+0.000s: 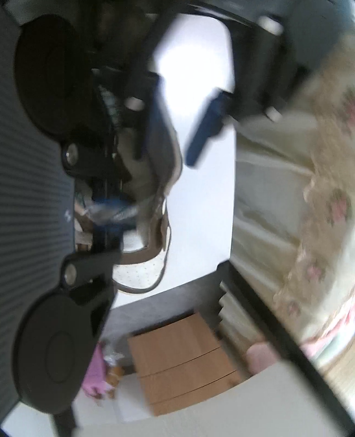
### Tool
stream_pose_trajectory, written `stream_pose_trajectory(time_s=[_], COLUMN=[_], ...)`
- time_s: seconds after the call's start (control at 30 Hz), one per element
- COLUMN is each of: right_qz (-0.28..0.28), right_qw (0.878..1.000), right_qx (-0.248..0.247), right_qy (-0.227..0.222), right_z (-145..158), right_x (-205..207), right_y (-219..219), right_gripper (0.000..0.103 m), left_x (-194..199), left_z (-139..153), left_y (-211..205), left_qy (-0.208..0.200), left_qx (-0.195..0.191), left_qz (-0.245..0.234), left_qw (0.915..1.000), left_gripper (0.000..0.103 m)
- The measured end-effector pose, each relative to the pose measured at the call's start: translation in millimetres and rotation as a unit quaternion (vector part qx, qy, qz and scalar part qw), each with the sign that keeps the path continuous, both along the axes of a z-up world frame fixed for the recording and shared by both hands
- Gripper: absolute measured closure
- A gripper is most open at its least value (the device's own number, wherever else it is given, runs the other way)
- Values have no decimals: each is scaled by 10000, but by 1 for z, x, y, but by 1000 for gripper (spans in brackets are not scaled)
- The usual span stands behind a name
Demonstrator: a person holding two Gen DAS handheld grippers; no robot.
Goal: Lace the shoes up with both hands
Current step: 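Grasp the lace tip emerging from the eyelet with the right gripper, then pull the lace up through the eyelet with the right gripper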
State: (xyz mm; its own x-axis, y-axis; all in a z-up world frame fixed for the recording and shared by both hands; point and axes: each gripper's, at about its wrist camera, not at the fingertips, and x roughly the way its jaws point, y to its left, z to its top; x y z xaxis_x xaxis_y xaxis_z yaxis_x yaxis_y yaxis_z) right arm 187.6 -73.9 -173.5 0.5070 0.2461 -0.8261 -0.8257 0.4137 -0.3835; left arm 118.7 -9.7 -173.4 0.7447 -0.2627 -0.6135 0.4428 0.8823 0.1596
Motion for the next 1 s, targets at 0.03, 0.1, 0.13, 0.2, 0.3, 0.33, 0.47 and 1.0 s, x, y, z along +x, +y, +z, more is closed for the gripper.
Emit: stream_pose_trajectory(time_s=[0.03, 0.1, 0.13, 0.2, 0.3, 0.33, 0.47, 1.0], right_qz=[-214, -688, -944, -1431, -1947, -1991, -2127, -1686], right_qw=[9995, 9947, 9900, 9763, 9553, 9527, 9396, 9230], right_qx=[228, 755, 1048, 1611, 2204, 2283, 2675, 3457], right_qy=[13, 60, 93, 201, 291, 256, 209, 140], right_z=[1, 5, 7, 10, 14, 17, 30, 103], right_x=[1, 4, 5, 8, 10, 6, 1, -1], right_y=[-4, -14, -20, -30, -40, -41, -45, -41], right_gripper=[98, 99, 99, 99, 99, 99, 100, 100], left_x=[-1, 2, 3, 6, 8, 8, 12, 23], left_z=[-1, -1, -1, -3, -7, -8, -8, -14], left_y=[-2, -5, -6, -10, -20, -23, -24, -29], left_qy=[-60, -72, -57, -40, -30, -54, 70, 137], left_qx=[-13, -59, -74, -56, 26, 60, 49, 4], left_qz=[-53, -64, -54, -50, -183, -203, -247, -504], left_qw=[10000, 9999, 9999, 10000, 9998, 9998, 9997, 9986], left_gripper=[69, 69, 69, 69, 62, 62, 62, 62])
